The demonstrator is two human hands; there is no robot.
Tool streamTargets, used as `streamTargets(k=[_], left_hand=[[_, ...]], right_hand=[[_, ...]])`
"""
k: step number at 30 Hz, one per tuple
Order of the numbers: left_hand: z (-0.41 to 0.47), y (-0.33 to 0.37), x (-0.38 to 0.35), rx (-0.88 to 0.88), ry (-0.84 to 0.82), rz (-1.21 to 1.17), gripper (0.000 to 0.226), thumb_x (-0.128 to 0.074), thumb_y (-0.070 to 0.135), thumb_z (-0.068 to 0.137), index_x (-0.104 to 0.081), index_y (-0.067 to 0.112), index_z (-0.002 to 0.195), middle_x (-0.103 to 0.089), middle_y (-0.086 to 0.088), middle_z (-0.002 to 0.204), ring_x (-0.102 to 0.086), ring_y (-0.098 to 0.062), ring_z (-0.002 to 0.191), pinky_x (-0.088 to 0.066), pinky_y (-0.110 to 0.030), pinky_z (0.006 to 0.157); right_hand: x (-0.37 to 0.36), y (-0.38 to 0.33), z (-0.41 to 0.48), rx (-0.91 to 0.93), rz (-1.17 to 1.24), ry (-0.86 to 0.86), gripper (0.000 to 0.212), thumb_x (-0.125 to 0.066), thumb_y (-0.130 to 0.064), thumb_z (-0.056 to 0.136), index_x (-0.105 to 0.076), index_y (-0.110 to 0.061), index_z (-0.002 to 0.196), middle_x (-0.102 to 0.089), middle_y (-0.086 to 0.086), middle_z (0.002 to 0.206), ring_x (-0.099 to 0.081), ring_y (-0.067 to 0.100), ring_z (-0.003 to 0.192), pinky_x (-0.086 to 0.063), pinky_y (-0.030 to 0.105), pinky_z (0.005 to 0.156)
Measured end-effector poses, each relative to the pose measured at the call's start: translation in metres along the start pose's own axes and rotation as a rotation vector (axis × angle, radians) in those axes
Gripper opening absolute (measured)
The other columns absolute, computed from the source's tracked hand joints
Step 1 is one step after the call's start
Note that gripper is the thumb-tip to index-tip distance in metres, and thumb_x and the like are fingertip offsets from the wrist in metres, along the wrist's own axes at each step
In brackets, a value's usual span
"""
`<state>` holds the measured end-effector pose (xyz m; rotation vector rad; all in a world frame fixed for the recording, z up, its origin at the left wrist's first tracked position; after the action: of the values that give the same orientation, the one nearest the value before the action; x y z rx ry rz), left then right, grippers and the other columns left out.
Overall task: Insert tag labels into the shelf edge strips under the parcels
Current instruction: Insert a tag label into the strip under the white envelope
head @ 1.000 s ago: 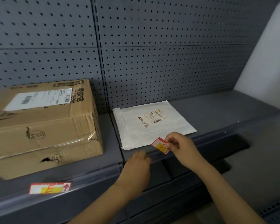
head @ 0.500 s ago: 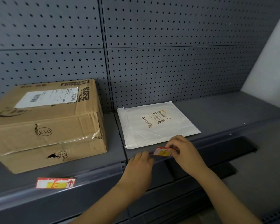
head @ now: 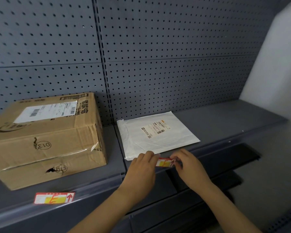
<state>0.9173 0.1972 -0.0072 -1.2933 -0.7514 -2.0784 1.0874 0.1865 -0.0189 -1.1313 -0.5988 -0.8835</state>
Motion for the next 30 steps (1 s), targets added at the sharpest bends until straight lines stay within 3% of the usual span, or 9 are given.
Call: streamTargets(k=[5, 9, 15, 23, 30], left_hand=[[0.003, 0.008, -0.008, -0.026, -0.019, -0.01, 0.058, -0.063, 0.003, 0.078, -0.05, 0.011, 0.133, -0.054, -0.006, 0.12, -0.054, -0.023, 0.099, -0.043, -0.031, 0.083], [-0.001, 0.007, -0.017, -0.031, -0.037, -0.034, 0.052, -0.069, -0.003, 0.069, -0.063, 0.011, 0.118, -0.06, -0.006, 0.101, -0.06, -0.024, 0.083, -0.049, -0.031, 0.071], [-0.009, 0.007, -0.028, -0.019, -0.095, 0.002, 0.054, -0.046, 0.006, 0.088, -0.039, 0.012, 0.142, -0.045, -0.006, 0.131, -0.045, -0.024, 0.11, -0.034, -0.031, 0.094], [-0.004, 0.006, -0.036, -0.005, -0.056, -0.019, 0.05, -0.062, -0.002, 0.073, -0.06, 0.006, 0.123, -0.056, -0.011, 0.108, -0.055, -0.027, 0.093, -0.046, -0.034, 0.079], [-0.003, 0.009, -0.03, -0.03, -0.07, 0.069, 0.054, -0.054, 0.01, 0.085, -0.044, 0.008, 0.138, -0.047, -0.009, 0.122, -0.045, -0.025, 0.107, -0.039, -0.034, 0.089]], right_hand=[[-0.006, 0.0, -0.002, 0.022, -0.059, -0.065, 0.023, -0.058, -0.008, 0.085, -0.06, -0.024, 0.102, -0.055, -0.006, 0.105, -0.054, 0.011, 0.092, -0.052, 0.033, 0.076], [-0.003, -0.001, -0.002, 0.061, -0.11, -0.046, 0.021, -0.055, -0.007, 0.086, -0.06, -0.02, 0.102, -0.054, -0.004, 0.104, -0.052, 0.012, 0.092, -0.051, 0.031, 0.073], [-0.004, 0.001, -0.004, 0.11, -0.183, -0.037, 0.02, -0.058, -0.008, 0.085, -0.063, -0.02, 0.101, -0.054, -0.005, 0.103, -0.051, 0.009, 0.092, -0.049, 0.025, 0.072], [-0.006, 0.002, -0.006, 0.15, -0.257, -0.031, 0.022, -0.06, -0.007, 0.082, -0.063, -0.017, 0.102, -0.057, -0.002, 0.102, -0.052, 0.015, 0.09, -0.045, 0.024, 0.067], [-0.01, -0.003, -0.009, 0.125, -0.335, -0.035, 0.026, -0.061, -0.007, 0.08, -0.063, -0.016, 0.104, -0.06, 0.002, 0.102, -0.054, 0.02, 0.087, -0.041, 0.028, 0.066]])
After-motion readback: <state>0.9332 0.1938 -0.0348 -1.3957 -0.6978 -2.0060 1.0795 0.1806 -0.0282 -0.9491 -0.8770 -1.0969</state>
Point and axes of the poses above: each hand's wrist, its own z-axis towards the middle knuckle, its own x-axis out of the back of the hand, y = z × x, the point moved 4 cm from there along z, towards the middle knuckle
